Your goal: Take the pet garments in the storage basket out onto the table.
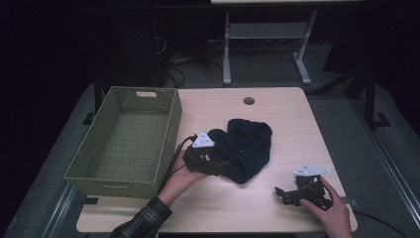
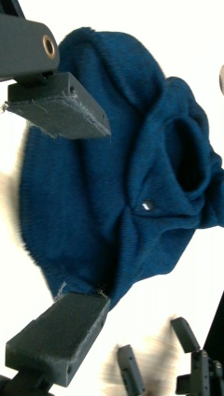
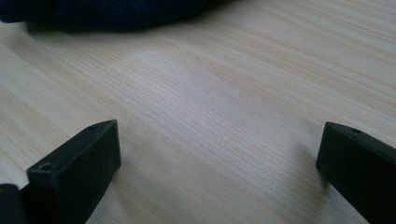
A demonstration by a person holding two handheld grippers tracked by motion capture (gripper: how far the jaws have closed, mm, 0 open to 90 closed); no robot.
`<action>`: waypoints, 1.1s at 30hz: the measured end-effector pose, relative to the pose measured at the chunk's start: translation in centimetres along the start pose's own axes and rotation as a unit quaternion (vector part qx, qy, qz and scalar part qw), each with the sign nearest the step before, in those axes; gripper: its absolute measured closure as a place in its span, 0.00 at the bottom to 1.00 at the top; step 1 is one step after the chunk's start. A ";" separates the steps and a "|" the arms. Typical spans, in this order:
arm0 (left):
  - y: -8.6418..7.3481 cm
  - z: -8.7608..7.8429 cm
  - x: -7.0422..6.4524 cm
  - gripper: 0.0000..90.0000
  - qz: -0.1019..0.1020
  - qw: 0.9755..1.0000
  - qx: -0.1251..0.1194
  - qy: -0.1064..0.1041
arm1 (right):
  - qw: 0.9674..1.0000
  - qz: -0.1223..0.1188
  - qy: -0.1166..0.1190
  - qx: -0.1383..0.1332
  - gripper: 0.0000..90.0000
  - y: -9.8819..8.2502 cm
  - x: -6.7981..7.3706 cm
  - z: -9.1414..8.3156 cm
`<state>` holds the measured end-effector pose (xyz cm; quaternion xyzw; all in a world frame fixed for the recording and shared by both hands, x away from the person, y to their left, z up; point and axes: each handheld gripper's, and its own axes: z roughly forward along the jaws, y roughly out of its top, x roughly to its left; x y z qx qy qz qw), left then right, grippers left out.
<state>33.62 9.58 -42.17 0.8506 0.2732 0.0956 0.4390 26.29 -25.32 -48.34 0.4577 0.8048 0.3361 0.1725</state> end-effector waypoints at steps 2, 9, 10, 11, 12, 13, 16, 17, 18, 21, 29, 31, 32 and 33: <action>-0.5 -0.1 -0.1 0.16 -0.003 1.000 0.001 0.001 | 1.000 0.000 0.000 0.000 0.00 0.0 0.0 0.0; -1.8 -0.8 -0.4 0.16 -0.011 1.000 0.008 0.006 | 1.000 0.000 0.000 0.000 0.00 0.0 0.0 0.0; -2.1 -0.9 -0.5 0.16 -0.014 1.000 0.007 0.008 | 1.000 0.000 0.000 0.000 0.00 0.0 0.0 0.0; -2.3 -0.9 -0.5 0.16 -0.016 1.000 0.010 0.009 | 1.000 0.000 0.000 0.000 0.00 0.0 0.0 0.0; -2.5 -0.9 -0.6 0.16 -0.016 1.000 0.012 0.010 | 1.000 0.000 0.000 0.000 0.00 0.0 0.0 0.0; -2.5 -0.9 -0.6 0.16 -0.016 1.000 0.012 0.010 | 1.000 0.000 0.000 0.000 0.00 0.0 0.0 0.0; -3.4 -1.0 -0.7 0.16 -0.020 0.999 0.020 0.017 | 1.000 0.000 0.000 0.000 0.00 0.0 0.0 0.0; -3.6 -0.9 -0.8 0.16 -0.018 0.999 0.023 0.019 | 1.000 0.000 0.000 0.000 0.00 0.0 0.0 0.0; -3.8 -0.9 -0.8 0.16 -0.018 0.999 0.027 0.020 | 1.000 0.000 0.000 0.000 0.00 0.0 0.0 0.0; -4.4 -0.7 -0.8 0.15 -0.017 0.999 0.040 0.021 | 1.000 0.000 0.000 0.000 0.00 0.0 0.0 0.0; -5.3 0.1 -1.2 0.14 -0.011 0.997 0.063 0.031 | 1.000 0.000 0.000 0.000 0.00 0.0 0.0 0.0; -5.6 0.3 -1.3 0.14 -0.014 0.997 0.067 0.029 | 1.000 0.000 0.000 0.000 0.00 0.0 0.0 0.0; -5.6 0.3 -1.3 0.14 -0.014 0.997 0.067 0.029 | 1.000 -0.001 0.000 0.000 0.00 0.0 0.0 0.0; -5.8 0.5 -1.4 0.14 -0.011 0.997 0.074 0.028 | 1.000 0.000 0.000 0.000 0.00 0.0 0.0 0.0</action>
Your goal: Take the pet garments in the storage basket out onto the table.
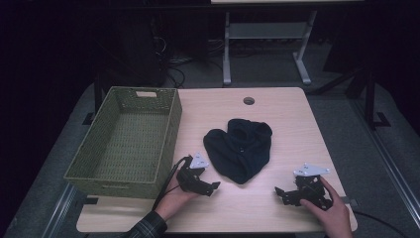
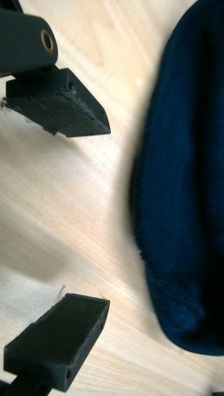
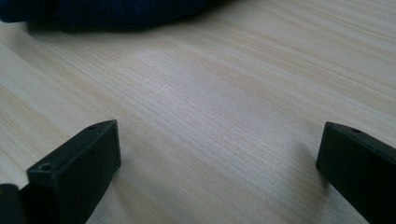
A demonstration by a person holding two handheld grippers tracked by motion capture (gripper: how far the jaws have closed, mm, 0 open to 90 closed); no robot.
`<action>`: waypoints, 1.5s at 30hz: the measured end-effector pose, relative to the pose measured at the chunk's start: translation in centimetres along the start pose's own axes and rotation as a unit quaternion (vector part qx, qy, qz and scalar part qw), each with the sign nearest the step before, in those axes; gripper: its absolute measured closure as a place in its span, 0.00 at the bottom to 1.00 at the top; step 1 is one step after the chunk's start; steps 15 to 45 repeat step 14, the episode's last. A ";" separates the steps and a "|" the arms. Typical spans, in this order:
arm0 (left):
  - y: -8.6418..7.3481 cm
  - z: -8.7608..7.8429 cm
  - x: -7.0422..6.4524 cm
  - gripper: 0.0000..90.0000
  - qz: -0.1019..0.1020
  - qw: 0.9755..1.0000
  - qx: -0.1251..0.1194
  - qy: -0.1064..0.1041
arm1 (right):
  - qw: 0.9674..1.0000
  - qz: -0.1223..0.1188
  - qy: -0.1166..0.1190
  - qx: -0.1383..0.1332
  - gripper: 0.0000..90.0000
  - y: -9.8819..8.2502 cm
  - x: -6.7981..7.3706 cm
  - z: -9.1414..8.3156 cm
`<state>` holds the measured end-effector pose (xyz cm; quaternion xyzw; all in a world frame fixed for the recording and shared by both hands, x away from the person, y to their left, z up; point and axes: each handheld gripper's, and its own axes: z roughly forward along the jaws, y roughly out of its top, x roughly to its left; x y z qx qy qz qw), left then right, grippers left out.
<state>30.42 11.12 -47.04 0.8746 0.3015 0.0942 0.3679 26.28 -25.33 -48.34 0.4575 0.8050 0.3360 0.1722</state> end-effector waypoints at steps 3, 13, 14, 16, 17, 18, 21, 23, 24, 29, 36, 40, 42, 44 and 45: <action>-0.3 0.3 -0.1 0.14 0.012 1.000 0.000 0.004 | 1.000 0.000 0.000 0.000 0.00 0.0 0.0 0.0; -0.8 0.3 -0.2 0.14 0.027 1.000 -0.012 0.012 | 1.000 -0.001 0.000 0.000 0.00 0.0 0.0 0.0; -0.8 0.3 -0.2 0.14 0.027 1.000 -0.012 0.012 | 1.000 0.000 0.000 0.001 0.00 0.0 0.0 0.0; -0.8 0.3 -0.2 0.14 0.027 1.000 -0.012 0.012 | 1.000 0.000 0.000 0.001 0.00 0.0 0.0 0.0; -0.8 0.3 -0.2 0.14 0.027 1.000 -0.012 0.012 | 1.000 0.000 0.000 0.001 0.00 0.0 0.0 0.0; -0.8 0.3 -0.2 0.14 0.027 1.000 -0.012 0.012 | 1.000 0.000 0.000 0.001 0.00 0.0 0.0 0.0; -0.8 0.3 -0.2 0.14 0.027 1.000 -0.012 0.012 | 1.000 0.000 0.000 0.001 0.00 0.0 0.0 0.0; -0.8 0.3 -0.2 0.14 0.027 1.000 -0.012 0.012 | 1.000 0.000 0.000 0.001 0.00 0.0 0.0 0.0; -0.8 0.3 -0.2 0.14 0.027 1.000 -0.012 0.012 | 1.000 0.000 0.000 0.001 0.00 0.0 0.0 0.0; -0.8 0.3 -0.2 0.14 0.027 1.000 -0.012 0.012 | 1.000 0.000 0.000 0.001 0.00 0.0 0.0 0.0; -0.8 0.3 -0.2 0.14 0.027 1.000 -0.012 0.012 | 1.000 0.000 0.000 0.001 0.00 0.0 0.0 0.0; -0.8 0.3 -0.2 0.14 0.027 1.000 -0.012 0.012 | 1.000 0.000 0.000 0.001 0.00 0.0 0.0 0.0; -0.8 0.3 -0.2 0.14 0.027 1.000 -0.012 0.012 | 1.000 0.000 0.000 0.001 0.00 0.0 0.0 0.0; -0.8 0.3 -0.2 0.14 0.027 1.000 -0.012 0.012 | 1.000 0.000 0.000 0.001 0.00 0.0 0.0 0.0; -0.8 0.3 -0.2 0.14 0.027 1.000 -0.012 0.012 | 1.000 0.000 0.000 0.001 0.00 0.0 0.0 0.0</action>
